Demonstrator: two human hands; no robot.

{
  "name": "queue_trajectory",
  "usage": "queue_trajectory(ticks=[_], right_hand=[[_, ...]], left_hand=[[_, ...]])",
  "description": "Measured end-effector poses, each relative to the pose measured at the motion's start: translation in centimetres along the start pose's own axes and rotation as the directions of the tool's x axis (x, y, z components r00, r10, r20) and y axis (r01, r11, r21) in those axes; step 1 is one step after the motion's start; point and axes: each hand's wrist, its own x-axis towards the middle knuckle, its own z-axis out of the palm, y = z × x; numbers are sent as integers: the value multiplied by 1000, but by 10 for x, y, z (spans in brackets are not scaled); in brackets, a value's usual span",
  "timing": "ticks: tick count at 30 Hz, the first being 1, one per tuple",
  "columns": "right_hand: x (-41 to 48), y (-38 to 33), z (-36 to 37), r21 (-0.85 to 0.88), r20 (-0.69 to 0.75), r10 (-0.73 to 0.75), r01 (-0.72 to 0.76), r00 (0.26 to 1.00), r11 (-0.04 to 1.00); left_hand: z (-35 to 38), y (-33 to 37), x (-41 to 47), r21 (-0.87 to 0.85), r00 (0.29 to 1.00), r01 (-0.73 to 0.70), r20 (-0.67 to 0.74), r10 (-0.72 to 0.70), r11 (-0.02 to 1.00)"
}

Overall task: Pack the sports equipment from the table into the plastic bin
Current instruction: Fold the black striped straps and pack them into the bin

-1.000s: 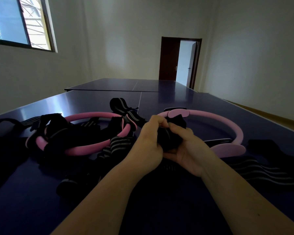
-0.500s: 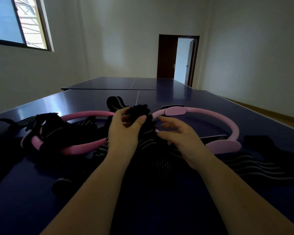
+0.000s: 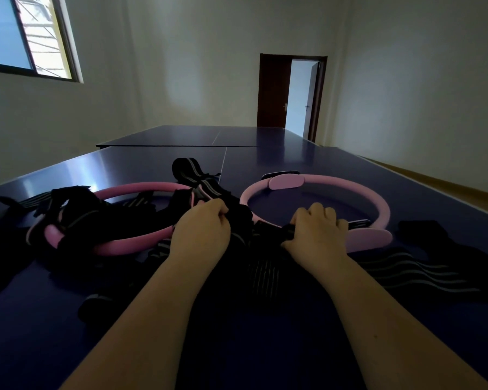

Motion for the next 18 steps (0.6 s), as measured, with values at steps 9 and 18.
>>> queue_trajectory(ticks=[9,18], right_hand=[[-2,2,-26,915,-48,147,-16,988,403],[-10,-10,-30,995,-45,-73,37,996,-98]], left_hand=[[-6,15,-10,-232,970,-237,-107,217,944],[-1,24,-17,-491,991,-122,-8,135,863]])
